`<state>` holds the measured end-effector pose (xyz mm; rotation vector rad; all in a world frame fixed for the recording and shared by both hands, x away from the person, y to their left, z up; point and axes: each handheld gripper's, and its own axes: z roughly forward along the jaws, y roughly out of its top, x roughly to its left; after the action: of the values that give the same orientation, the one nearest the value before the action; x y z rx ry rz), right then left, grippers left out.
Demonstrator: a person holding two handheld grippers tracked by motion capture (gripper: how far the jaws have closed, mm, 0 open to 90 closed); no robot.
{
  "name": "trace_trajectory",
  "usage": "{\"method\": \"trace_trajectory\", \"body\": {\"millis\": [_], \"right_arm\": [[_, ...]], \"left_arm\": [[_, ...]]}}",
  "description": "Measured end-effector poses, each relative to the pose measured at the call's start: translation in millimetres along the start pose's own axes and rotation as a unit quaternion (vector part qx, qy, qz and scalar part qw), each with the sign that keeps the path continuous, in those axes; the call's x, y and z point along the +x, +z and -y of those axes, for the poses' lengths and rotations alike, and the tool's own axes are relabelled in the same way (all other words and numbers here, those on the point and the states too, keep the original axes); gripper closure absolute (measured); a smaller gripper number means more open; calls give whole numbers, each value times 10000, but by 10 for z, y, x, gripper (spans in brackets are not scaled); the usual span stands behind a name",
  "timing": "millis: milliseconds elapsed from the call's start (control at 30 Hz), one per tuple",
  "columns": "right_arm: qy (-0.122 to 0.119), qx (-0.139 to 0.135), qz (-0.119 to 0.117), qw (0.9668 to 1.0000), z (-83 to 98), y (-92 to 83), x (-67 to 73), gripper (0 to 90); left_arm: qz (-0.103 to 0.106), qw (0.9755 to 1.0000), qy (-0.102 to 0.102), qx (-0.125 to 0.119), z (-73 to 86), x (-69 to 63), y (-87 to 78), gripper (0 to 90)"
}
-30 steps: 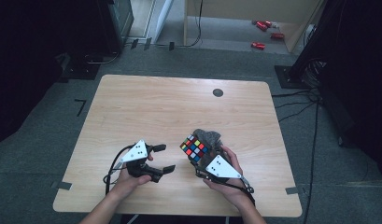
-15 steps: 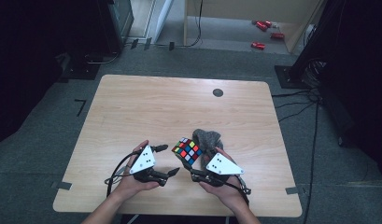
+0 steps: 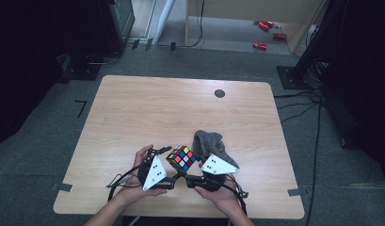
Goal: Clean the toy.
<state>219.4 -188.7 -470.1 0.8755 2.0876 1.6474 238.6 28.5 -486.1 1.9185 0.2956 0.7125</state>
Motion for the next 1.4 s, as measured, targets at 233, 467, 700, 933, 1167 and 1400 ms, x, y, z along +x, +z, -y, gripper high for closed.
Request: {"method": "trace_trajectory", "body": {"millis": [233, 467, 700, 933, 1167, 1400], "right_arm": [[588, 127, -34, 9982, -2, 15, -29, 343], [1099, 343, -179, 9932, 2, 34, -78, 343], [1121, 156, -370, 9929, 33, 46, -133, 320], [1083, -46, -331, 9936, -19, -56, -213, 256], [966, -366, 453, 9936, -13, -244, -537, 254], [531, 1114, 1947, 9731, 295, -19, -779, 231]], "left_arm": [[-138, 9993, 334, -43, -10, -50, -20, 222], [-152, 9983, 558, -19, -7, -100, -6, 290], [-5, 9991, 425, -67, -14, -51, -23, 337], [-71, 9996, 249, 69, 12, 2, -27, 341], [-133, 9989, -352, 266, 81, 160, -22, 343], [-34, 9972, -686, 305, 86, 204, -15, 343]]}}
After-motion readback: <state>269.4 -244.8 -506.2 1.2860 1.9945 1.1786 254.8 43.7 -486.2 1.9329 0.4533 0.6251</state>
